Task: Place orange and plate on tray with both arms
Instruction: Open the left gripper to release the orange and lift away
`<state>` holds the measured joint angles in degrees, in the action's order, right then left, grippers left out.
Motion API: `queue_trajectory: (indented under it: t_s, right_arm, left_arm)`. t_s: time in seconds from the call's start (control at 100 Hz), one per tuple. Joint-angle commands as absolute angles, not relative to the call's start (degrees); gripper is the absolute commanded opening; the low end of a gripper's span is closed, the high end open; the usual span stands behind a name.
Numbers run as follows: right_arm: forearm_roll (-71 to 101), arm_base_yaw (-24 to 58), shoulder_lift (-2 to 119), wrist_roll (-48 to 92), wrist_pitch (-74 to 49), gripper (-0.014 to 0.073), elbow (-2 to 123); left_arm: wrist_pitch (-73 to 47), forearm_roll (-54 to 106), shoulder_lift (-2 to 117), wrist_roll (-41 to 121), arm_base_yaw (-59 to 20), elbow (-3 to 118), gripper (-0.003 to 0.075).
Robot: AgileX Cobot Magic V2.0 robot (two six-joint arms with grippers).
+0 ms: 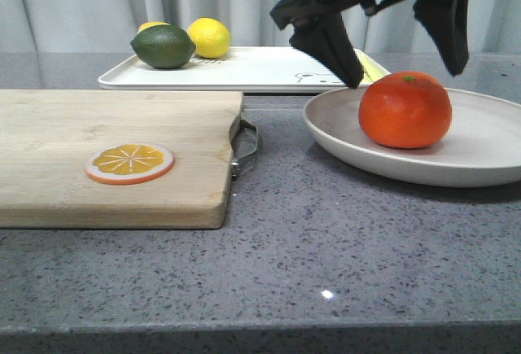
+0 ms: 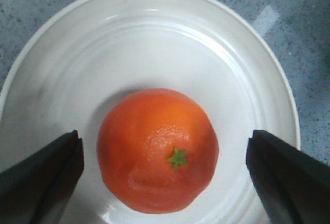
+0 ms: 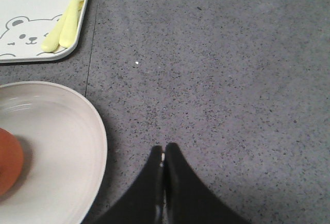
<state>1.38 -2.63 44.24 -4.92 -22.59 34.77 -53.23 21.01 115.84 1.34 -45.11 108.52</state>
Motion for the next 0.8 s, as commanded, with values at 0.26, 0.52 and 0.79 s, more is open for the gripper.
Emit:
queue_trajectory:
  t_s: [0.26,0.52,0.79]
  right_arm:
    - [1.4,-2.9,44.3,-4.7,-18.5,-0.0059,36.9]
    - [1.4,-2.9,44.3,-4.7,-18.5,-0.0059,36.9]
    - [1.4,-2.9,44.3,-4.7,-18.8,-0.0059,36.9]
  left_arm:
    - [-52.9,19.1,100.8,1.5,-40.2,111.0,0.0265]
    - [-56.0,13.0,91.0,1.5,-34.4,110.3,-0.0018]
    - [-53.7,8.1,79.9,1.5,-33.3,101.3,-0.0019]
